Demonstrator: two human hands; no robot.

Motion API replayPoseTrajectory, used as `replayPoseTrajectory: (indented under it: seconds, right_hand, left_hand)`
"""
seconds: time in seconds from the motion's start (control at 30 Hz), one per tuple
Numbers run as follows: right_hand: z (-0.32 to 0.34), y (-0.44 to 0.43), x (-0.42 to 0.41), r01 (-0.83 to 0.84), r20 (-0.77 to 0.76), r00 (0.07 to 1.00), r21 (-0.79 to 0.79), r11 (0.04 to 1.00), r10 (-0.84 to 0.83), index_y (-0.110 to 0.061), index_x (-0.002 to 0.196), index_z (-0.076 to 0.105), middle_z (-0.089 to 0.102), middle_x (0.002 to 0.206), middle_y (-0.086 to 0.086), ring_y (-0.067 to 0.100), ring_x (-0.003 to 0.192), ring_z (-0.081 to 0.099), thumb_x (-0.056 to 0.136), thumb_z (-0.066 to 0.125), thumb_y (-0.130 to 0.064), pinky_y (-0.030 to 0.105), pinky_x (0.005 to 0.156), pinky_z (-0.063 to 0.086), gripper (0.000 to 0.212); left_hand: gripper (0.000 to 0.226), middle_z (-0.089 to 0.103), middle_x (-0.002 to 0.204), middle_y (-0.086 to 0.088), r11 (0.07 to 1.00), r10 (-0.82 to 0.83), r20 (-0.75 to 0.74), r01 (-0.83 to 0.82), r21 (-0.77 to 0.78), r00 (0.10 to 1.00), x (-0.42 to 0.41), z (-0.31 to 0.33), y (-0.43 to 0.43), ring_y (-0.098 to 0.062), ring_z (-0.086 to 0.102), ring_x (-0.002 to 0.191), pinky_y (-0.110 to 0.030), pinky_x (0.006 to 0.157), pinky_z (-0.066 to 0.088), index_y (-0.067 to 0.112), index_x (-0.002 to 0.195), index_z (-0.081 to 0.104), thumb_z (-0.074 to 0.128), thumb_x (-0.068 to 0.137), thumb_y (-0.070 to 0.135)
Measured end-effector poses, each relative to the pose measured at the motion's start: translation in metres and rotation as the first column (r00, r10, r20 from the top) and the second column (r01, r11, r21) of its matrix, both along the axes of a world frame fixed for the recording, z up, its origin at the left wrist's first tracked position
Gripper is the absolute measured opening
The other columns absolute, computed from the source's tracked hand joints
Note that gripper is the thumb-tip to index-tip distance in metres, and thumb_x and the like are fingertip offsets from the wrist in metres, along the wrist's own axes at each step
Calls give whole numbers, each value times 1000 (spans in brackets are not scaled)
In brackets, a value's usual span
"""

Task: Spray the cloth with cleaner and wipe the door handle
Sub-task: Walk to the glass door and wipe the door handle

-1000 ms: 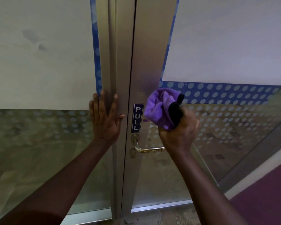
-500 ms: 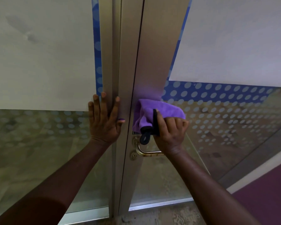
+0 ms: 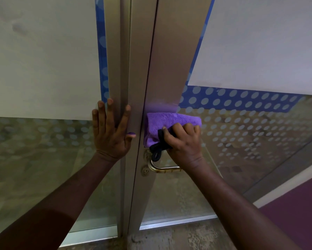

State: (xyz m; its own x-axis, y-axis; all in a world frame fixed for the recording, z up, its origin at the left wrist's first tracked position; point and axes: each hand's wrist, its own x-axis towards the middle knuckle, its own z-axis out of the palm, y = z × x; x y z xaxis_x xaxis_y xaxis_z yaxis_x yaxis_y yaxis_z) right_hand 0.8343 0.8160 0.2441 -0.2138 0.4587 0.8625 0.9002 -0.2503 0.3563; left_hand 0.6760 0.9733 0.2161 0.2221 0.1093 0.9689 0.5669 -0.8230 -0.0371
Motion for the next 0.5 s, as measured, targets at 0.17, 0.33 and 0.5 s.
replayPoseTrajectory:
  seconds: [0.17, 0.33, 0.5]
  right_hand:
    - [-2, -3, -1, 2, -20, 1000, -91, 996, -4, -21, 106, 51, 62, 80, 4, 22, 75, 37, 70, 73, -25, 34, 62, 30, 42]
    - [-8, -6, -1, 9, 2, 1000, -171, 985, -9, -22, 105, 50, 61, 82, 2, 21, 76, 37, 77, 66, -26, 33, 62, 28, 33]
    - [-3, -18, 9, 45, 178, 984, -344, 938, 19, -25, 107, 46, 61, 89, 1, 22, 77, 43, 78, 60, -22, 34, 62, 34, 32]
  left_hand:
    - [66, 2, 162, -16, 1000, 11, 4, -11, -3, 1000, 0, 1, -1, -30, -1, 150, -47, 122, 7, 19, 152, 25, 10, 98, 54]
    - [66, -6, 163, -6, 1000, 2, -5, -3, -4, 1000, -1, 1, 1, -30, -2, 150, -48, 121, 7, 19, 151, 26, 11, 97, 54]
    - [66, -7, 163, -6, 1000, 2, -10, -2, -9, 1000, -1, 1, 2, -30, -3, 150, -48, 121, 7, 19, 151, 26, 11, 98, 53]
